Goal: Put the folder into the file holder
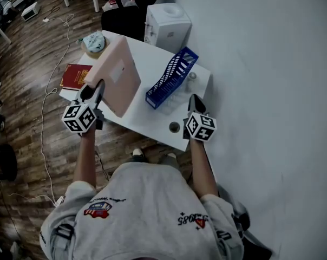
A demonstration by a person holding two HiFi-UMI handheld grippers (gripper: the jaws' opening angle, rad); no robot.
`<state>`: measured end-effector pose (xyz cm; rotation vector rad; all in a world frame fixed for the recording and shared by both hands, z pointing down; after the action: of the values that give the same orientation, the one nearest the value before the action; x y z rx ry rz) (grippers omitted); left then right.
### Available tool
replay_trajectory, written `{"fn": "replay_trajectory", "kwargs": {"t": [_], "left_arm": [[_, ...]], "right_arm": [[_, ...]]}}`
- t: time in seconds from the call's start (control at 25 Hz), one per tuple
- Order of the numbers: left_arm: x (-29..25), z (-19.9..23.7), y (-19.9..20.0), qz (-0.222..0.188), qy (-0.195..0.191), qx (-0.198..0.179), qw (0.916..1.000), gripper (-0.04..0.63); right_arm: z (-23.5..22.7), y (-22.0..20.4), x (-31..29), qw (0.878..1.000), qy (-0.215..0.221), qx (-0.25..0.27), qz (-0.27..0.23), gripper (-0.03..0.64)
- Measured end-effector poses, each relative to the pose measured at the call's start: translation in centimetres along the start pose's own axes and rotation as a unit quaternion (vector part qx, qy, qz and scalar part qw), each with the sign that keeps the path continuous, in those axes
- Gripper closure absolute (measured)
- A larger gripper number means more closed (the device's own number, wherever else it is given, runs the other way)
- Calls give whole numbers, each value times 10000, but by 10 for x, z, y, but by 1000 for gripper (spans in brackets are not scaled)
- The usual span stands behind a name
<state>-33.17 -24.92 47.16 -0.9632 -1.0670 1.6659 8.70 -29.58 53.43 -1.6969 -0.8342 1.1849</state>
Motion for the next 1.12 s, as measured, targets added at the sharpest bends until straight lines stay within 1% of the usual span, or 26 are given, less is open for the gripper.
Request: {"fn": "replay_trajectory", "kwargs": {"t": [0.16, 0.36, 0.56, 0.72, 0.84, 0.96, 1.12], "left_arm": [[-3, -1, 16, -190, -143, -13, 9997, 437], [-13, -9, 40, -583, -326, -101, 9977, 439], [-25, -30, 64, -898, -562, -162, 9942, 440], [-33, -51, 97, -1271, -787, -349, 9881, 440], [-37, -71, 120, -1514, -1007, -434, 9824, 440], [-46, -90, 137, -1679, -1260, -452, 9767, 442], [-55, -112, 149, -1812, -1495, -466, 9709, 442]], "right_arm": [[0, 3, -2, 9999, -78, 69, 34, 624], [-1, 9, -13, 9999, -50, 142, -42, 623], [-16, 19, -18, 9998, -91, 122, -131, 623], [-26, 25, -21, 9997, -132, 75, -208, 623], [-36, 22, -16, 9997, -194, 40, -175, 623], [-48, 23, -10, 9994, -295, 5, -174, 623], [-60, 24, 1, 9989, -419, -32, -215, 623]]}}
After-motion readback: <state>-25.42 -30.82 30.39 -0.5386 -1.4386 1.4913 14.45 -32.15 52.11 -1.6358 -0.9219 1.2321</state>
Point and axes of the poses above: the fingertips, and each gripper's own axes: x backward along the fingers, z to its left, y out of its top, the point moved 5 cm from there along x, backward along the fingers, and after that the axes turned 3 degrees about z, right-handed, at the moved point
